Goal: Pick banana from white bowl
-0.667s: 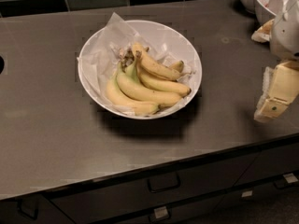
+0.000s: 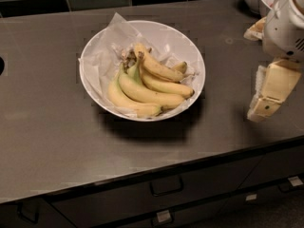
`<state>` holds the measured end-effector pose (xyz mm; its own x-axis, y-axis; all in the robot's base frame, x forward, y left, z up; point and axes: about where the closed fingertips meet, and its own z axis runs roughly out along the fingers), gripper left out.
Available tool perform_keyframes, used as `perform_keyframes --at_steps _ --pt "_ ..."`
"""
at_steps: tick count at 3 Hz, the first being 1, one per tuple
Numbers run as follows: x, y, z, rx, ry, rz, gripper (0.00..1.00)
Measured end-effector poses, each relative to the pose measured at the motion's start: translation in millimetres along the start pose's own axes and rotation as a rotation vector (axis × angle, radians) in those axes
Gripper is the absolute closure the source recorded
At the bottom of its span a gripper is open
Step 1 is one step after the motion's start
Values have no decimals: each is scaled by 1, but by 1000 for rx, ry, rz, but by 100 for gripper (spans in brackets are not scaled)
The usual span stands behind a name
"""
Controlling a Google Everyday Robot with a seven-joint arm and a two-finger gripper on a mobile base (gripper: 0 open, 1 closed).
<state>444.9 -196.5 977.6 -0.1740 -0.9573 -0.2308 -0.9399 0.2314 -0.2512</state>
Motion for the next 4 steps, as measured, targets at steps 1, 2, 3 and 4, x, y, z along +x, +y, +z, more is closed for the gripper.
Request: perform_keyframes --at_steps 1,2,3,4 --pt "-33 0 4 -12 -44 -77 0" --pt "-62 -4 13 -25 -92 -137 0" --pt "-85 -15 27 -52 -163 -159 0" --pt "-103 -30 44 -89 -210 -177 0"
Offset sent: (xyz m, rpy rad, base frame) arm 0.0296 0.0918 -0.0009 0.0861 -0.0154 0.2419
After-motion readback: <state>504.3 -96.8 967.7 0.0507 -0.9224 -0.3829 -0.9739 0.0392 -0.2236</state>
